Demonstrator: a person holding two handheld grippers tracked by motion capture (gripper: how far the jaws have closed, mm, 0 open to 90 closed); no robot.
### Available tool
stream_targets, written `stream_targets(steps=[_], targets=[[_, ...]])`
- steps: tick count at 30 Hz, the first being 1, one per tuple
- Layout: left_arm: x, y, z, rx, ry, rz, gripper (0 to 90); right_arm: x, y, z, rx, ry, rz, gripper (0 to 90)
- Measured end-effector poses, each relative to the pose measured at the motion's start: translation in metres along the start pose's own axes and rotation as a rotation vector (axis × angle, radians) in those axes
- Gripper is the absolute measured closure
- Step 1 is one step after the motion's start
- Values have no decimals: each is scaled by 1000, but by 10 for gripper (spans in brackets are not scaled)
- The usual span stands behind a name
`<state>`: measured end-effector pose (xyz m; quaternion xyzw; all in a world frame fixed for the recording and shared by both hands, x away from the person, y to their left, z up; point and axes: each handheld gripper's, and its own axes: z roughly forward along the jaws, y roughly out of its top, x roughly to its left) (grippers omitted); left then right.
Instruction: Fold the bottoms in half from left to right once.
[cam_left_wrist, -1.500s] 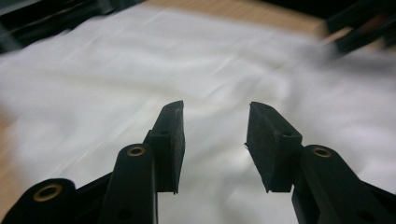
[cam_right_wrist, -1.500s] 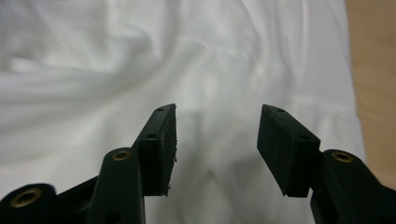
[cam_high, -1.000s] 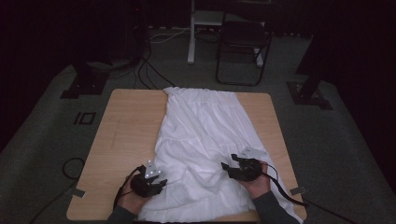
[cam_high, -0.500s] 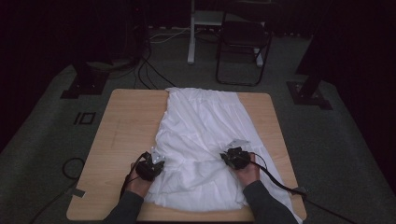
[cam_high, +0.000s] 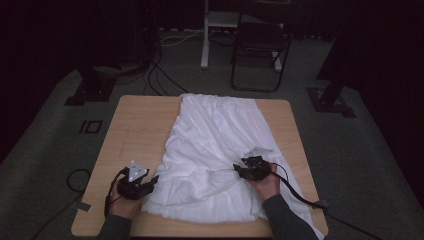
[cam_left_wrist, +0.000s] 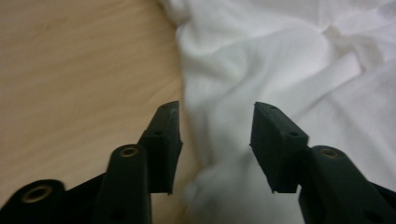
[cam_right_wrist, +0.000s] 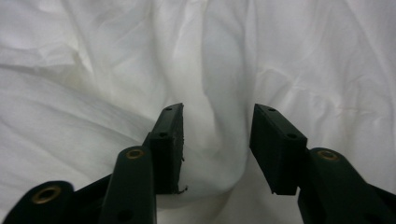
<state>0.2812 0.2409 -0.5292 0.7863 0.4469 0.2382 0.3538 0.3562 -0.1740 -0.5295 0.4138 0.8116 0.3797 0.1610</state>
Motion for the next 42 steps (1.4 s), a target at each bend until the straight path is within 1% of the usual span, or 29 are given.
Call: stream_targets(steps=[5,6,8,9,11,12,13,14,15,17,18,19,21,22,24,25,26,28,29,30,31,32,33,34,35,36,38,39,42], targets=[[4,-23,-7,4,-90,-37,451,4,-6,4,57,4,-14,522],[3,-24,-7,10,-101,-40,442,4,-6,5,66,8,-15,562],[-1,-29,-7,37,-122,-39,445,3,-7,5,71,25,-25,735],[-4,-31,-8,51,-137,-35,482,3,-7,4,64,24,-25,803],[-8,-34,-13,58,-154,-12,691,2,-4,-4,23,26,-20,872],[-8,-34,-13,58,-154,-12,787,2,-4,-4,23,26,-20,872],[-11,-35,-19,40,-168,0,868,-1,2,-17,-33,17,-17,882],[-15,-34,-31,0,-193,5,874,-3,4,-23,-51,10,-17,883],[-17,-34,-37,-14,-195,8,878,-5,7,-28,-69,2,-16,883],[-19,-33,-42,-24,-197,17,880,-7,9,-33,-87,-1,-13,883],[-21,-33,-47,-40,-209,19,880,-11,13,-43,-125,-3,-3,884],[-22,-32,-52,-54,-222,17,882,-13,15,-47,-141,-10,1,884],[-29,-30,-63,-82,-248,45,883,-17,19,-55,-166,-29,1,885],[-29,-30,-63,-82,-248,45,883,-17,19,-55,-166,-29,1,885],[-35,-28,-68,-96,-268,67,884,-24,24,-67,-193,-72,-8,887],[-41,-26,-72,-100,-289,90,884,-27,25,-73,-207,-93,-9,888],[-41,-26,-72,-100,-289,90,884,-27,25,-73,-207,-93,-9,888],[-47,-25,-76,-118,-333,109,885,-37,28,-86,-248,-135,19,889],[-52,-24,-77,-135,-380,121,886,-48,29,-100,-300,-145,60,889],[-52,-24,-77,-135,-380,121,889,-48,29,-100,-300,-145,60,889],[-54,-24,-77,-142,-407,130,882,-55,29,-110,-315,-205,60,889],[-56,-24,-77,-146,-420,139,882,-55,29,-110,-315,-205,60,889],[-57,-24,-76,-148,-428,142,872,-58,27,-114,-317,-228,61,889],[-58,-23,-75,-145,-427,150,866,-63,25,-117,-318,-227,78,889],[-58,-22,-73,-141,-416,153,849,-72,18,-118,-301,-257,90,887],[-58,-22,-73,-141,-416,153,832,-72,18,-118,-301,-257,90,887],[-57,-20,-70,-141,-401,149,760,-84,2,-109,-237,-284,99,882],[-57,-19,-68,-141,-390,148,760,-84,2,-109,-237,-284,99,882],[-55,-17,-66,-139,-370,147,714,-98,-17,-93,-166,-291,136,874]])
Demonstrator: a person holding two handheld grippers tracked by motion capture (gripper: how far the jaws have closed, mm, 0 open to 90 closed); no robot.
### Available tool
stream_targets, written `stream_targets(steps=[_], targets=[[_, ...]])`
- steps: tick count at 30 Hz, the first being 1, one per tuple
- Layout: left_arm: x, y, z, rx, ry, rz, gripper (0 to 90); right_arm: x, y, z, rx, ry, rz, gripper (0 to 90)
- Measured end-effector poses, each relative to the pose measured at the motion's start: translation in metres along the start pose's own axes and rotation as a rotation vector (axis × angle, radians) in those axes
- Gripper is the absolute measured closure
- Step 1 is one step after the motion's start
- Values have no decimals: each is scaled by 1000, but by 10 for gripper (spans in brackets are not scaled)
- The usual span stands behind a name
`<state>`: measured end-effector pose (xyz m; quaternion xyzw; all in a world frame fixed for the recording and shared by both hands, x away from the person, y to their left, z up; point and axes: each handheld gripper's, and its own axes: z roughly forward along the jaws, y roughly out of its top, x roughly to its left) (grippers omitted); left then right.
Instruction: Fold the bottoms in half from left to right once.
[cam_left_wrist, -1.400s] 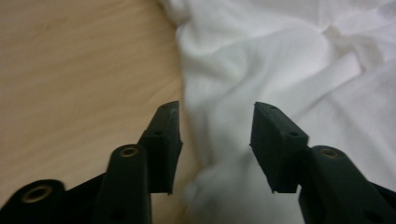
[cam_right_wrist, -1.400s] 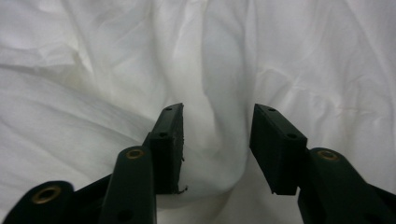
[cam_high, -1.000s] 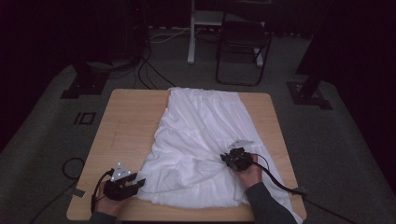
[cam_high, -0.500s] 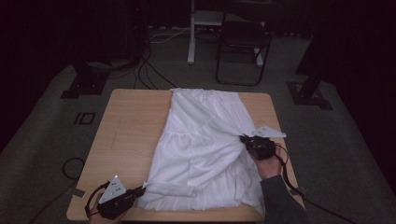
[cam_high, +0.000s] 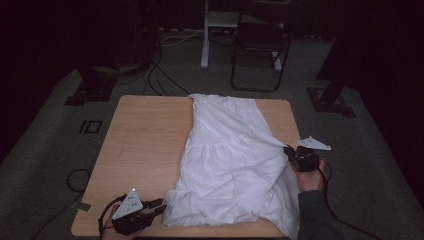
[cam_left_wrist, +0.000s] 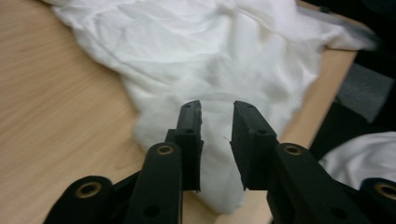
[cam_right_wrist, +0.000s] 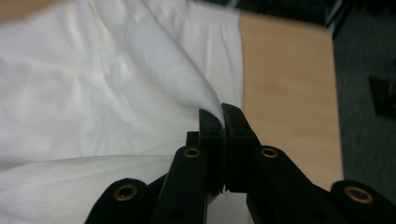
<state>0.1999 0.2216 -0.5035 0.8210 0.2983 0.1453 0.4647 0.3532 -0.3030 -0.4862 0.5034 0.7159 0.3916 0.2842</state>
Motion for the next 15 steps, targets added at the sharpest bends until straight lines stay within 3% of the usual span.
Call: stream_targets(steps=[2,5,6,7,9,11,12,13,14,15], targets=[[10,7,9,-8,62,-12,654,-10,-18,16,71,2,43,817],[16,14,17,-7,83,-19,625,-12,-26,22,110,-32,47,748],[20,19,23,-2,99,-15,598,-10,-27,20,98,-51,57,684],[26,26,34,0,118,-14,592,-8,-25,18,87,-47,58,660],[29,31,41,5,122,-10,588,-4,-23,16,71,-40,55,626],[36,43,57,3,132,-5,576,6,-16,11,39,-17,28,576],[40,52,71,10,125,6,562,20,-11,8,20,34,16,539],[40,52,71,10,125,6,560,26,-10,8,8,74,14,521],[42,61,87,23,119,24,557,33,-9,9,1,117,10,498],[42,61,87,23,119,24,554,33,-9,9,1,117,10,498]])
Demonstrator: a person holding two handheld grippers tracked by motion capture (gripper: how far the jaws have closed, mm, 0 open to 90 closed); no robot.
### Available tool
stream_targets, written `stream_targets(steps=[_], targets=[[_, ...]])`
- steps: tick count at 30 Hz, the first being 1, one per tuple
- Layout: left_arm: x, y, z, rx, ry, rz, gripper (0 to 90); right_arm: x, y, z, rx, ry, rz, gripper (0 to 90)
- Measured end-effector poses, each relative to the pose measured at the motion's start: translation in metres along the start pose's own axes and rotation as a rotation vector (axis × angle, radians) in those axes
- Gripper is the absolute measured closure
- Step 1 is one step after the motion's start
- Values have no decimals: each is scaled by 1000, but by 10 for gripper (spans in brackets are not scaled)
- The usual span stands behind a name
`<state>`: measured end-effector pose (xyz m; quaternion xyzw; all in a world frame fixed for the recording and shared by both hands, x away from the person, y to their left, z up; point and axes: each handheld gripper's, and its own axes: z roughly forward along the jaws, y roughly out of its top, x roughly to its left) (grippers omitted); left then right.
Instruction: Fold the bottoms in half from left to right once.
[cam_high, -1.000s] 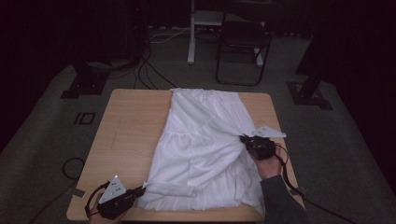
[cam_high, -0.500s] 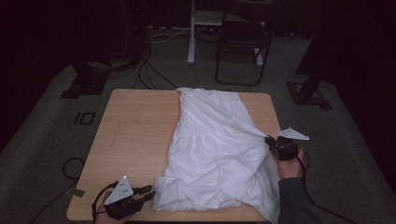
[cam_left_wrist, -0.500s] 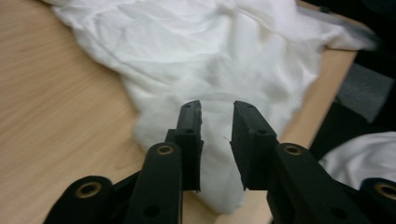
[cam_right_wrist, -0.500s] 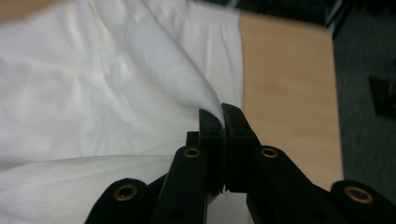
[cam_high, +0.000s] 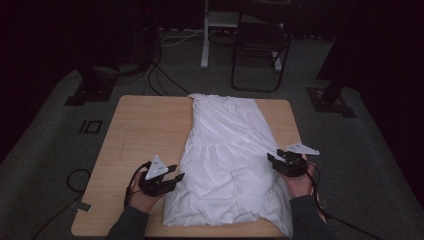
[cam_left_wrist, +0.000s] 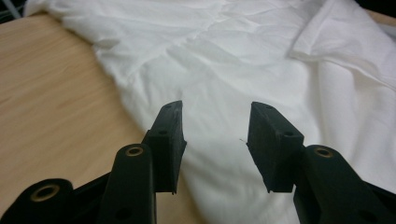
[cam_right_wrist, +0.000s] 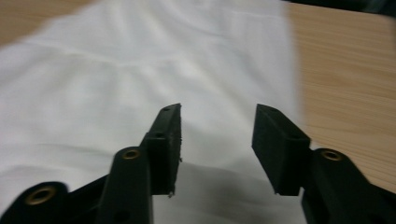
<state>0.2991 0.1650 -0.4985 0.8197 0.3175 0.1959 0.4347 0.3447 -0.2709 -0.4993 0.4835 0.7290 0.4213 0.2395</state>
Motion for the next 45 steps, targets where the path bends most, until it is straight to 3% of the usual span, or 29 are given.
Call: stream_targets(steps=[1,3,5,6,7,8,10,11,12,14,15,16,17,18,19,22,24,26,28,30,31,32,34,35,36,37,39,40,45], targets=[[-2,6,15,22,-21,15,546,13,-1,8,25,93,-12,436],[-4,8,21,38,-28,23,545,17,-2,11,34,108,-32,417],[-8,7,32,62,-49,32,544,27,-7,18,63,120,-84,394],[-12,2,39,84,-67,27,544,31,-12,24,103,131,-110,469],[-14,-1,41,93,-75,21,544,31,-14,25,123,139,-115,618],[-14,-1,41,93,-75,21,544,31,-14,25,123,139,-115,618],[-18,-9,44,119,-90,11,545,28,-19,21,146,167,-117,807],[-21,-13,43,128,-95,5,545,27,-21,18,143,161,-114,853],[-23,-18,41,130,-109,-2,548,20,-26,1,108,149,-87,885],[-26,-26,35,136,-121,-14,556,17,-28,-6,91,147,-79,885],[-29,-34,28,141,-132,-24,560,8,-34,-29,41,138,-49,885],[-29,-34,28,141,-132,-24,563,8,-34,-29,41,138,-49,885],[-32,-42,21,144,-136,-37,564,1,-40,-48,10,120,-36,885],[-32,-42,21,144,-136,-37,564,1,-40,-48,10,120,-36,885],[-34,-46,16,151,-131,-42,565,-8,-50,-70,-15,103,-25,883],[-41,-56,5,160,-129,-57,565,-15,-60,-83,-14,83,-13,882],[-51,-65,-7,162,-139,-74,565,-23,-79,-96,8,75,14,869],[-54,-68,-11,160,-145,-75,565,-25,-86,-96,25,73,21,851],[-60,-71,-18,154,-152,-77,566,-30,-98,-92,74,45,31,786],[-62,-70,-24,137,-152,-68,566,-33,-104,-90,100,27,43,710],[-62,-68,-27,118,-148,-69,559,-35,-104,-90,92,5,57,630],[-60,-65,-30,99,-138,-70,549,-36,-102,-91,76,6,64,611],[-53,-56,-31,61,-118,-81,541,-36,-98,-91,58,11,69,600],[-45,-47,-29,43,-85,-79,526,-36,-88,-89,27,22,66,579],[-45,-47,-29,43,-85,-79,520,-36,-88,-89,27,22,66,579],[-36,-37,-24,19,-63,-74,519,-34,-77,-83,12,31,49,568],[-36,-37,-24,19,-63,-74,518,-33,-71,-79,10,40,45,568],[-25,-23,-13,10,-12,-50,511,-30,-62,-69,2,59,36,555],[-12,-7,-1,8,27,-34,504,-23,-49,-50,-3,90,18,550]])
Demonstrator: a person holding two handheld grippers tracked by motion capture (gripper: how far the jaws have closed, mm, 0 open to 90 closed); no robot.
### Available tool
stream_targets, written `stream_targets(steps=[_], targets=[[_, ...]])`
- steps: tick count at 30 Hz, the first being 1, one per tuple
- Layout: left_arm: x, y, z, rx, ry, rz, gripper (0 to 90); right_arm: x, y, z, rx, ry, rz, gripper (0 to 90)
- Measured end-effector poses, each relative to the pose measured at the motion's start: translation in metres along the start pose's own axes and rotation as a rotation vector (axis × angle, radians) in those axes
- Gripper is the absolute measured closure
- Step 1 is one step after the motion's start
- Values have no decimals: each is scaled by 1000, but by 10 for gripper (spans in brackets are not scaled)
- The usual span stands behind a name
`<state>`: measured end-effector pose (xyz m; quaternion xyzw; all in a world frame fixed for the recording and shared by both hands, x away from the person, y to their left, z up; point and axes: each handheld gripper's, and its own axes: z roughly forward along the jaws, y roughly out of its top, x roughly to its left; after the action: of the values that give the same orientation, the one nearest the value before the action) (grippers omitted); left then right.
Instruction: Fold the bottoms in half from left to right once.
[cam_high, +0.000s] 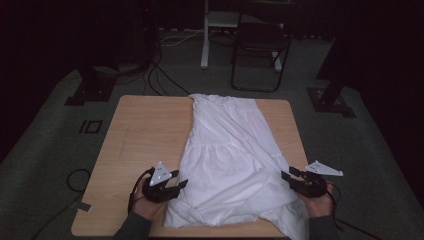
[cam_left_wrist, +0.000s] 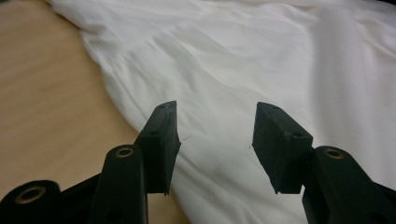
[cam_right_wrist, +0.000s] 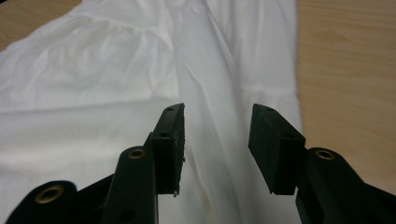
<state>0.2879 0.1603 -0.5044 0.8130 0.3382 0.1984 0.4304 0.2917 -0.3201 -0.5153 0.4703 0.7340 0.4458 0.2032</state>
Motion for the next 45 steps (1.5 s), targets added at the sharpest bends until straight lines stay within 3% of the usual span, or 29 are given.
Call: stream_targets(steps=[2,6,9,13,15,21,23,24,25,27,31,35,37,38,40,42,45], targets=[[12,13,17,9,42,-7,493,6,14,23,-7,31,-20,551],[29,23,42,45,101,-11,472,10,33,50,-7,47,-54,551],[44,24,62,89,132,-54,472,10,50,70,-3,49,-72,545],[59,19,85,145,144,-111,471,3,72,99,19,30,-65,520],[63,17,93,153,122,-148,470,0,82,114,40,29,-58,495],[62,17,108,173,111,-168,483,2,99,158,117,28,-78,442],[61,17,111,177,108,-172,494,4,99,171,140,31,-80,471],[61,16,112,187,106,-167,501,5,99,176,158,36,-77,569],[61,15,114,194,104,-164,517,5,99,179,175,45,-80,709],[61,14,114,185,101,-162,547,5,100,178,167,22,-79,859],[60,13,113,180,101,-157,557,-8,109,152,56,-62,-40,874],[59,11,113,171,94,-158,515,-25,111,137,23,-166,-36,875],[58,12,113,172,92,-153,503,-28,109,137,28,-188,-42,873],[57,12,114,171,89,-156,493,-34,102,142,59,-228,-45,865],[56,13,116,171,79,-151,474,-40,90,152,110,-261,-40,847],[55,13,117,165,72,-155,463,-43,85,155,123,-262,-33,843],[54,15,120,162,60,-157,448,-53,69,161,163,-276,19,823]])
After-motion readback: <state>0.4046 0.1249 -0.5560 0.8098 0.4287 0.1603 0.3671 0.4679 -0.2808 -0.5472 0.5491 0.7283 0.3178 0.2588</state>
